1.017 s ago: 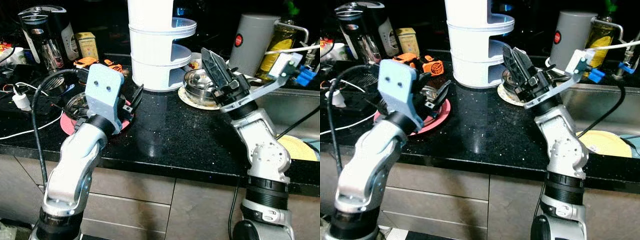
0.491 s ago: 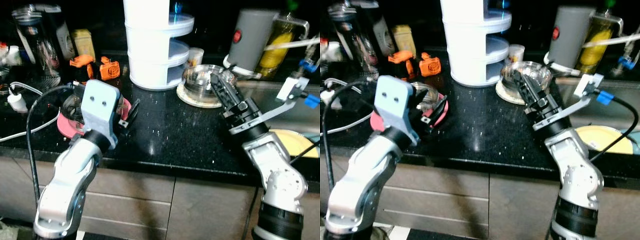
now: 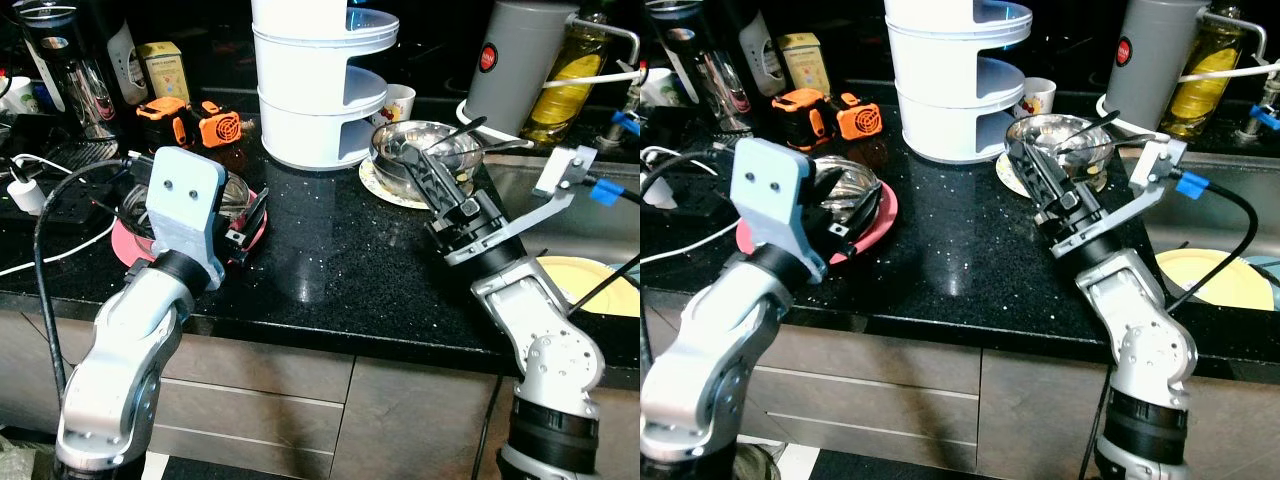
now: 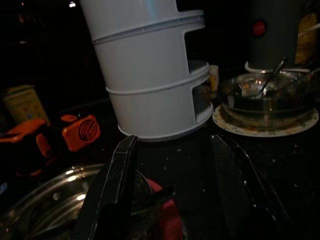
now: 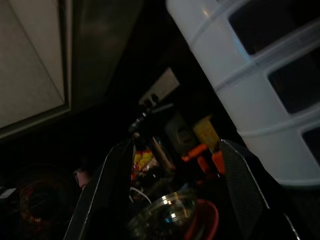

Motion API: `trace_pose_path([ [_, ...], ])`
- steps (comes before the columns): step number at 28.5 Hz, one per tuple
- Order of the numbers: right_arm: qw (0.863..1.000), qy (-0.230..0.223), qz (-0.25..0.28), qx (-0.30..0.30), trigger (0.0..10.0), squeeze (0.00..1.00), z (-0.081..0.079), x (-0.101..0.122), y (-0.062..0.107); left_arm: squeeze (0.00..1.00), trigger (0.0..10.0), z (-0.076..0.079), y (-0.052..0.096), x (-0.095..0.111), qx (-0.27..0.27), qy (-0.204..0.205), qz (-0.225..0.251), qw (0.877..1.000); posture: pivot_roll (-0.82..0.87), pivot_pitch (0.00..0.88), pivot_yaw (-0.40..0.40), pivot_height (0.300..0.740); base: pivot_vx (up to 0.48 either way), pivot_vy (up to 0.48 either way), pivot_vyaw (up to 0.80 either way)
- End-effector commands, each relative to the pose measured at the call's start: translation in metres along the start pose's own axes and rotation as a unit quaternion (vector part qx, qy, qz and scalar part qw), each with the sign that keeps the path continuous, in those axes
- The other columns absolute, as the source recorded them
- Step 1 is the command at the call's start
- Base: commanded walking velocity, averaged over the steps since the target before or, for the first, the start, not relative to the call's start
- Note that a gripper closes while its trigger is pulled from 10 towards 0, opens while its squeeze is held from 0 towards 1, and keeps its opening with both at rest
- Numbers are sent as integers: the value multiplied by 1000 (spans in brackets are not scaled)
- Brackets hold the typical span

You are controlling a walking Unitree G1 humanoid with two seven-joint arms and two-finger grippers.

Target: Kitchen organization

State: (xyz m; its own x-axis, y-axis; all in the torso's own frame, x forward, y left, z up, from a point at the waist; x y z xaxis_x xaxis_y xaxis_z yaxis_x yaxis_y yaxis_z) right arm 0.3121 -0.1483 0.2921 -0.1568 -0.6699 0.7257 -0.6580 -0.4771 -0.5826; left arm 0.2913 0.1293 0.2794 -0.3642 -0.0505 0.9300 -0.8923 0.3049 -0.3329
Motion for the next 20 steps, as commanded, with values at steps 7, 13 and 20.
trace_pose_path([
  [7,999,15,35,37,10000,0,-1,14,-19,0,10000,-3,-22,13,2,-11,46,999,-4,0,-9,740,0,0,0],
  [13,999,19,13,25,10000,0,-1,9,-12,0,10000,3,-16,9,-1,-2,38,999,-7,0,-13,740,0,0,0],
  [20,1000,-1,-18,0,10000,0,-3,-3,1,0,10000,3,3,0,2,7,0,1000,-3,47,-18,740,0,0,0],
])
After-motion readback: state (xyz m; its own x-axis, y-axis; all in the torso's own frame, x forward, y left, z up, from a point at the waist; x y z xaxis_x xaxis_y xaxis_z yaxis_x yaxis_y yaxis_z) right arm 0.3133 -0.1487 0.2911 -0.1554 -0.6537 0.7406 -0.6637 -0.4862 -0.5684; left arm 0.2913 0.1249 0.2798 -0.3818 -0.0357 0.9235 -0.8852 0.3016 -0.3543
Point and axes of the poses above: a point about 5 cm out from each wrist's last joint towards the gripper, its own y axis pointing back from the gripper into the wrist, its own x axis along the axis of the wrist's last joint, z = x × y, the point moved 2 cm from there along -y, pointing out of the wrist towards the gripper, and after that the axes turned 3 degrees about y, right-handed, at the moved point
